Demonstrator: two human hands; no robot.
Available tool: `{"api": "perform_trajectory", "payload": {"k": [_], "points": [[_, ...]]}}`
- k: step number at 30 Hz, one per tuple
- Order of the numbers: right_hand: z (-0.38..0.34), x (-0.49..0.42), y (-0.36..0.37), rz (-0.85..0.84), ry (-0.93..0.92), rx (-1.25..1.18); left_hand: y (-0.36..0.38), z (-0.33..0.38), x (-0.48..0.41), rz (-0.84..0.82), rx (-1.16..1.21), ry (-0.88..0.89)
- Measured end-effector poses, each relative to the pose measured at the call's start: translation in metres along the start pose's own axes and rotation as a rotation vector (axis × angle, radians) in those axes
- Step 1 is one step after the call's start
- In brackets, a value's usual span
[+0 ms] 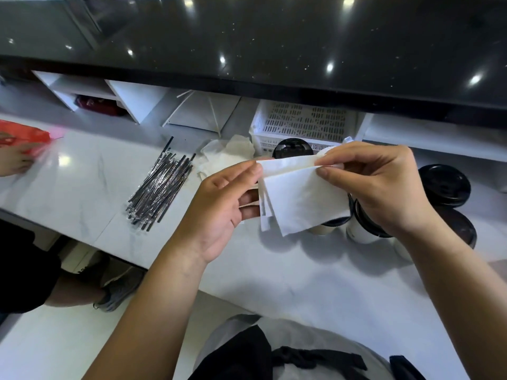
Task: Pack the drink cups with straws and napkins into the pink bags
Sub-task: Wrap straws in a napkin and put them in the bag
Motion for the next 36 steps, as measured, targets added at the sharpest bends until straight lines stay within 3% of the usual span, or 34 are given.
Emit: {"api": "perform_trajectory", "payload": {"k": [2, 5, 9, 13, 15, 25, 28, 30, 32, 36], "points": [[0.000, 0.002, -0.001, 0.033, 0.010, -0.031, 0.003, 0.000, 0.003, -0.029, -0.040, -0.005], [-0.001, 0.004, -0.003, 0.058, 0.013, -0.057, 0.012, -0.003, 0.004, 0.040, -0.208, 0.043], [-0.007, 0.014, -0.002, 0.070, 0.014, -0.094, 0.021, -0.007, 0.006, 0.102, -0.242, 0.073], [-0.006, 0.036, -0.005, -0.039, 0.190, -0.305, 0.020, -0.010, 0.013, 0.148, -0.218, 0.041], [0.000, 0.045, -0.003, -0.100, 0.235, -0.267, 0.015, -0.014, 0.018, 0.160, -0.231, 0.017], [0.028, 0.065, 0.048, -0.094, 0.234, -0.162, -0.024, -0.029, 0.063, 0.242, -0.217, -0.130], [0.036, 0.071, 0.055, -0.046, 0.097, 0.138, -0.062, -0.030, 0.066, 0.395, -0.216, -0.152], [0.044, 0.074, 0.058, -0.031, 0.038, 0.343, -0.096, -0.036, 0.059, 0.542, -0.342, -0.181], [0.050, 0.077, 0.063, -0.086, 0.146, 0.375, -0.133, -0.048, 0.049, 0.638, -0.597, -0.189], [0.058, 0.083, 0.071, -0.021, 0.318, 0.414, -0.191, -0.070, 0.011, 0.534, -1.049, -0.207]]}}
Point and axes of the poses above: each hand's wrist, its own x-axis away from the middle knuckle, its own y-axis out of the palm, z = x × y, the point moved 1 cm from there along -x, towards the middle knuckle, and after that the axes turned 5 degrees about -z, right-handed, at the moved point
